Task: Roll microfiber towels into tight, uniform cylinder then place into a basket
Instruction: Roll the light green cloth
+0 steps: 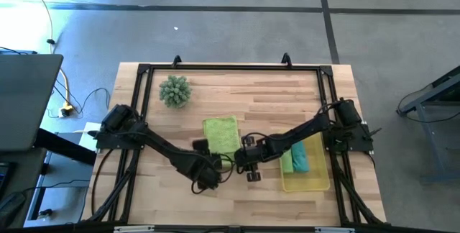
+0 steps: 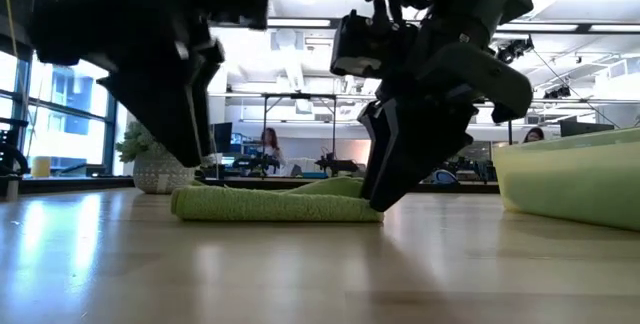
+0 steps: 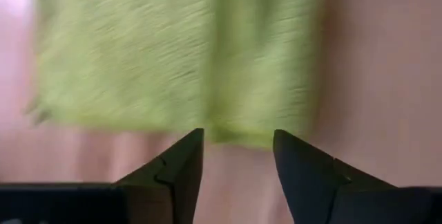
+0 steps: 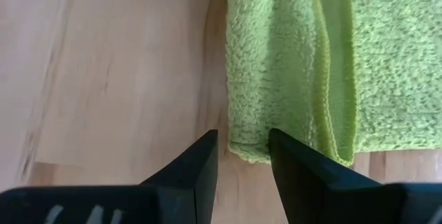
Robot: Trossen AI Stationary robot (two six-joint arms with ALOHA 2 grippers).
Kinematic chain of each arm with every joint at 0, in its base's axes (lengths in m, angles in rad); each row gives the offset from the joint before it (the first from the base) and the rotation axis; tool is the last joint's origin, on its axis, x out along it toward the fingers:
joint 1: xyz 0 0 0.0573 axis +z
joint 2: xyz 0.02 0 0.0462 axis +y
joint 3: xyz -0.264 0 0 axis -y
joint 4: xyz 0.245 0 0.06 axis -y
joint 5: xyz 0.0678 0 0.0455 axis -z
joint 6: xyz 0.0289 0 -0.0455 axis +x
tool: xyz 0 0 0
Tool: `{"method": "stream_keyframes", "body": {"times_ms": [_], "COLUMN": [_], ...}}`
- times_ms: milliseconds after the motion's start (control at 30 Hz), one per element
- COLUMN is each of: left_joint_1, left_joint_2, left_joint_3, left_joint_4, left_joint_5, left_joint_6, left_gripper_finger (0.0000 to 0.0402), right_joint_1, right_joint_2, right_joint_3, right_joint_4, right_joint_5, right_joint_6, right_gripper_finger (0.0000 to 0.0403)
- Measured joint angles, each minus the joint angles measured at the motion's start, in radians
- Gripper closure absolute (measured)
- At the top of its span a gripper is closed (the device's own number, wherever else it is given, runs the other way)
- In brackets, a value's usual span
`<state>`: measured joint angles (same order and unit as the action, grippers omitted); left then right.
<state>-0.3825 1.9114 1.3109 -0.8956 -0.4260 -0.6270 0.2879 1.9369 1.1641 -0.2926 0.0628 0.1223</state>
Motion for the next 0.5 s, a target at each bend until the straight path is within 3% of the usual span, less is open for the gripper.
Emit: {"method": "stream_keyframes", "body": {"times_ms": [167,333,500], "left_joint_1": [-0.034,-0.049,-0.038], "left_joint_2": [0.0,0.0,0.0], "left_joint_3": [-0.038,-0.096,-0.15], "left_joint_4": [0.201,0.28,0.339], "left_joint_5": [0.071,-0.01,-0.014], "left_joint_6": [0.184,0.249,0.246], "left_gripper_finger": [0.0237,0.0237,0.0234], "right_joint_1": [0.0,0.0,0.0], "right_joint_2": [0.0,0.0,0.0], "right_joint_3": [0.0,0.0,0.0], "right_joint_4": [-0.005,-0.01,-0.009], "right_joint_5": [-0.003,-0.007,-0.009], "right_joint_6": [0.0,0.0,-0.007], "right_gripper_finger": [0.0279,0.0279,0.0279]}}
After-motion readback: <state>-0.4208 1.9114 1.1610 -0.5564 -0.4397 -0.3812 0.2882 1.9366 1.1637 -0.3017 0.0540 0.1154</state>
